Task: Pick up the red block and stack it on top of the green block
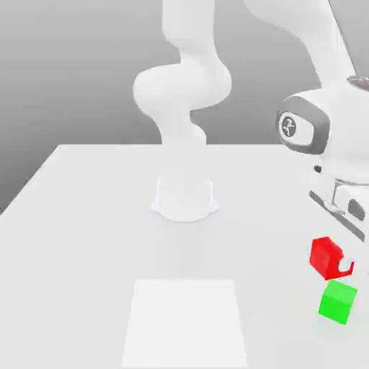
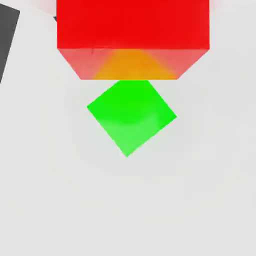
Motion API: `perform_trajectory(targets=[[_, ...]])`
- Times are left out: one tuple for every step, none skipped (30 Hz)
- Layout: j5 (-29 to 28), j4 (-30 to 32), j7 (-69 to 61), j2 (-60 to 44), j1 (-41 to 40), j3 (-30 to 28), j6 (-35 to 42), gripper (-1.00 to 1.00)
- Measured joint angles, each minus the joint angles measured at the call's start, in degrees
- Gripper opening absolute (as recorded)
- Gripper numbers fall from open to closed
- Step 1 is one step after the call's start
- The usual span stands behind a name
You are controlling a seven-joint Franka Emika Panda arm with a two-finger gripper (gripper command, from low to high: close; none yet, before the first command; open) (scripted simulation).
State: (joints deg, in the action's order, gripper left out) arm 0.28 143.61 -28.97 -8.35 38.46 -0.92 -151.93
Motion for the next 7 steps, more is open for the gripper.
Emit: perform_trajectory(targets=[[0.09,-0.22,-0.19,-1.81,0.06,0.13,-1.59,-1.0],[0.15,-0.36,-0.31,-3.73,0.09,0.19,-3.35,-1.0],[0.2,-0.46,-0.37,-5.69,0.07,0.22,-5.19,-1.0],[0.22,-0.51,-0.39,-6.74,0.07,0.23,-6.16,1.0],[0.22,-0.51,-0.39,-6.74,0.07,0.23,-6.16,1.0],[0.22,-0.51,-0.39,-6.74,0.07,0.23,-6.16,1.0],[0.22,-0.51,-0.39,-6.74,0.07,0.23,-6.16,1.0]])
